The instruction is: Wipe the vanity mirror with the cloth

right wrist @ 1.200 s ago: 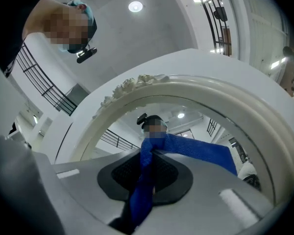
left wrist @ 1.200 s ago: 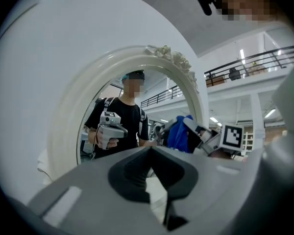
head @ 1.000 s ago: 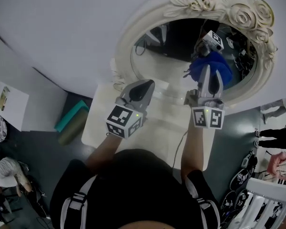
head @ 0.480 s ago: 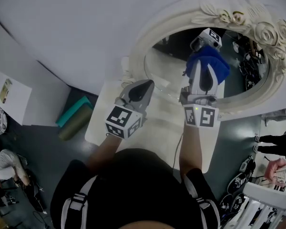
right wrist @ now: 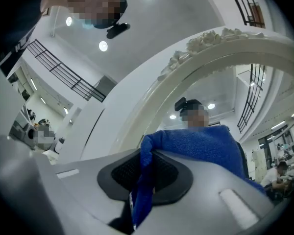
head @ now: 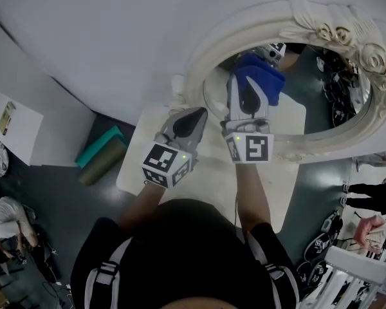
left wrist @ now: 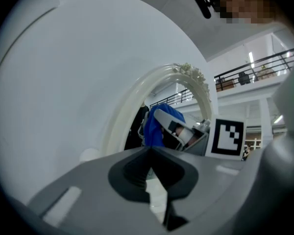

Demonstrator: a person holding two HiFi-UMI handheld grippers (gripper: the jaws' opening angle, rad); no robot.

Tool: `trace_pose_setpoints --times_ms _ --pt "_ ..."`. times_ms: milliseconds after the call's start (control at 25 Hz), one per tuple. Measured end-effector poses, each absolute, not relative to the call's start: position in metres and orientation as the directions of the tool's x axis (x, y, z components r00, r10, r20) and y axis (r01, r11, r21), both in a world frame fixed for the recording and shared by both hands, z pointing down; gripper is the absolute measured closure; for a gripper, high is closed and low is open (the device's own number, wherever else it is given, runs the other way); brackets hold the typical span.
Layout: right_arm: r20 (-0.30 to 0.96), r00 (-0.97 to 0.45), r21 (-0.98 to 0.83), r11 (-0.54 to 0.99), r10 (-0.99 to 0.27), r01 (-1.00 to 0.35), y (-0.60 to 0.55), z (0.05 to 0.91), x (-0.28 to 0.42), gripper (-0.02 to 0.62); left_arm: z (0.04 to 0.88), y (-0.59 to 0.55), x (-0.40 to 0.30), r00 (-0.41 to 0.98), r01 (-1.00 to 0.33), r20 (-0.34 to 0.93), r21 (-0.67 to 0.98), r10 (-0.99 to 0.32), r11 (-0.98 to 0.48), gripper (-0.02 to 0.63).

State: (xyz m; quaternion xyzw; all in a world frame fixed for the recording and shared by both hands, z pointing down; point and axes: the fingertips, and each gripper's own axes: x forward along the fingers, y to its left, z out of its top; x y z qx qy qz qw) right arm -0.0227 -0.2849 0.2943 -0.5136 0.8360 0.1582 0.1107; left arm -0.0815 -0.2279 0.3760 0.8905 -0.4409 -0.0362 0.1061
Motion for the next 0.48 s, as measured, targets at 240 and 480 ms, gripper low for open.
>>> trace_pose_setpoints --times_ms 240,480 --pt "-0.332 -0.467 0.146 0.445 -0.819 -0.884 -0.292 0.308 -0.045 0.557 0.381 -0.226 -0.094 0.589 -0.79 0.033 0.232 -0.807 -0.567 0.6" --pt "-0.305 -0.507 0.121 0.495 -0.806 -0.86 -0.296 0.317 -0.06 0.557 0.38 -0.22 -0.098 0.581 -0.795 0.027 0.232 -0.813 -0.56 0.6"
